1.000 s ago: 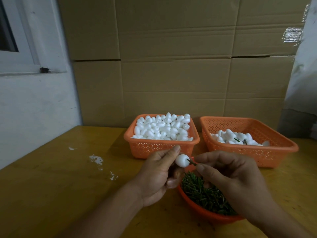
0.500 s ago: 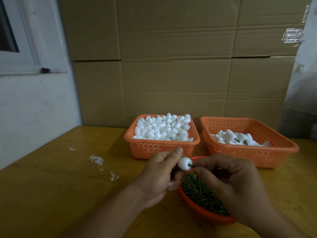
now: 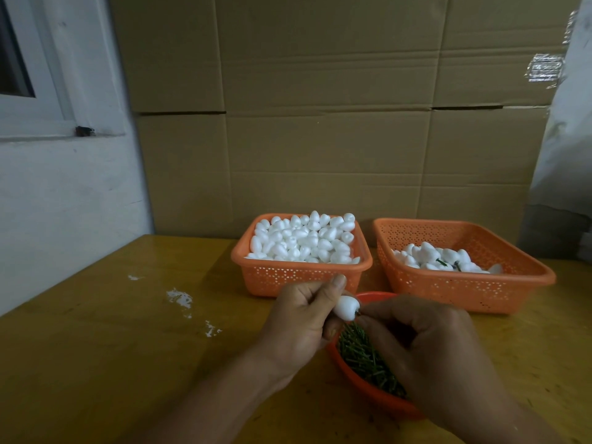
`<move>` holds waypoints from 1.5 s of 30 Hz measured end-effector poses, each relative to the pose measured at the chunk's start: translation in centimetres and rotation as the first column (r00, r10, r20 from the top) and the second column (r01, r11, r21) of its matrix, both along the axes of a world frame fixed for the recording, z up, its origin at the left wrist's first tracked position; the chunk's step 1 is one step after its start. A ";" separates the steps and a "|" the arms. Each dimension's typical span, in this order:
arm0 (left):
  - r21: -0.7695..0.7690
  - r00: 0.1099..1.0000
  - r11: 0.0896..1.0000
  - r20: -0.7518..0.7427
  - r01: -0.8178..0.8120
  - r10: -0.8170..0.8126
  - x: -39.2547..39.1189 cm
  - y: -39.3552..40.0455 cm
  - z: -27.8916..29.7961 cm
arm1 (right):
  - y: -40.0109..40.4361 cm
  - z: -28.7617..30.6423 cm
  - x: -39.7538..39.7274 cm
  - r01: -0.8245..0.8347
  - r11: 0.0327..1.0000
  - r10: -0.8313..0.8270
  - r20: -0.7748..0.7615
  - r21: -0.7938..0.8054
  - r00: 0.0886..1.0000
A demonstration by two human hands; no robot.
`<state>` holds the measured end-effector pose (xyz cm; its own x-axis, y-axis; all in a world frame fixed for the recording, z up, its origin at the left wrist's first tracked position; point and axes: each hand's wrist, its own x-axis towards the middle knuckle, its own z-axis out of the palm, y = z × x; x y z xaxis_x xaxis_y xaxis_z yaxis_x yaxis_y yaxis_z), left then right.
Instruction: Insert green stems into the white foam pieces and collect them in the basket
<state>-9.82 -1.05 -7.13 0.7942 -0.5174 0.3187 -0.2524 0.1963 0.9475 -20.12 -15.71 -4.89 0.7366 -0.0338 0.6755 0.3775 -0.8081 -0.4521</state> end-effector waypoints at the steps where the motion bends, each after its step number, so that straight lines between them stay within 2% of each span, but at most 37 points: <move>1: 0.013 1.000 1.000 0.012 -0.016 0.016 0.0 0.0 0.0 | 0.0 0.0 0.0 0.006 1.000 -0.006 0.005 -0.024 1.000; 7: 0.079 0.991 0.993 0.109 -0.085 0.076 0.1 0.1 0.0 | 0.0 -0.1 0.0 0.026 1.000 -0.026 -0.015 -0.017 1.000; 13: 0.068 0.994 0.992 0.011 0.110 -0.111 0.1 0.6 0.5 | -0.1 -0.2 0.1 0.044 0.997 -0.042 -0.021 0.069 0.999; 18: 0.066 0.988 0.987 0.051 0.145 -0.148 0.1 0.7 0.7 | -0.3 -0.1 0.1 0.046 0.996 -0.045 -0.009 0.080 0.999; 21: 0.059 0.985 0.985 0.049 0.164 -0.167 0.2 0.8 0.8 | -0.5 -0.1 0.2 0.015 0.981 -0.006 -0.048 0.192 0.999; 26: -0.030 0.977 0.978 -0.043 0.206 -0.208 0.0 0.7 1.0 | -0.7 -0.3 0.7 -0.067 0.941 0.104 -0.096 0.331 0.990; 30: -0.140 0.964 0.970 -0.145 0.201 -0.221 -0.3 0.2 0.8 | -0.8 -0.5 0.9 -0.048 0.928 0.095 -0.112 0.369 0.989; 33: -0.163 0.959 0.961 -0.138 0.225 -0.248 -0.4 0.1 0.7 | -0.7 -0.4 0.8 -0.036 0.930 0.080 -0.106 0.367 0.991; 36: -0.101 0.987 0.983 -0.027 0.152 -0.156 -0.5 0.1 0.7 | -0.6 -0.3 0.7 -0.051 0.924 0.098 -0.108 0.378 0.989; 38: -0.022 0.982 0.999 0.186 0.047 -0.042 -0.6 0.2 0.6 | -0.4 -0.3 0.7 -0.065 0.920 0.114 -0.106 0.387 0.988; 40: 0.033 0.925 0.998 0.379 -0.047 0.031 -0.8 0.2 0.5 | -0.2 -0.2 0.6 -0.090 0.898 0.146 -0.100 0.432 0.984; 42: 0.072 0.884 0.990 0.463 -0.118 0.072 -1.2 0.1 0.4 | 0.1 0.0 0.5 -0.117 0.865 0.185 -0.093 0.488 0.978; 45: 0.095 0.859 0.983 0.505 -0.156 0.088 -1.7 0.0 0.5 | 0.3 0.2 0.3 -0.133 0.847 0.210 -0.094 0.515 0.973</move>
